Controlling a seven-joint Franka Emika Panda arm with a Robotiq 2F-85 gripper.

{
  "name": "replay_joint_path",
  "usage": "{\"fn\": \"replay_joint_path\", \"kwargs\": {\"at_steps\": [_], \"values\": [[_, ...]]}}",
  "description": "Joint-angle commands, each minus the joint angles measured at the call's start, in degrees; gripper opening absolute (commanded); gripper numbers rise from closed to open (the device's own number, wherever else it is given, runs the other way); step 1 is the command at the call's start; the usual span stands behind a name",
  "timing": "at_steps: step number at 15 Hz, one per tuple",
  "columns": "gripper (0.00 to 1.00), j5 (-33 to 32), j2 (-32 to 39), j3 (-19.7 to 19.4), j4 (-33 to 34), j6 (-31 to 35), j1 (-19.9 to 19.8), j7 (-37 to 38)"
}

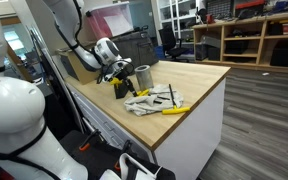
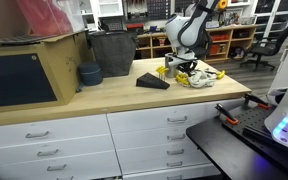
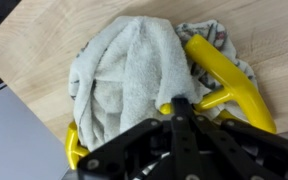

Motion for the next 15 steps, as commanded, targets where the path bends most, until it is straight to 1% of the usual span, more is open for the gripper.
{"fn": "replay_joint_path", "kwargs": {"at_steps": [1, 5, 9, 12, 15], "values": [[0.00, 10.0, -2.2, 0.3, -2.4, 4.5, -3.1, -1.9], [0.00, 24.6, -3.7, 1.0, -2.8, 6.4, -5.5, -6.1], [0.00, 35.4, -5.2, 1.7, -1.4, 5.3, -6.6, -11.6], [0.00, 40.4, -3.1, 2.6, 1.3, 4.8, -6.3, -14.9], [0.00, 42.1, -1.2, 3.2, 3.7, 5.0, -5.4, -15.6]]}}
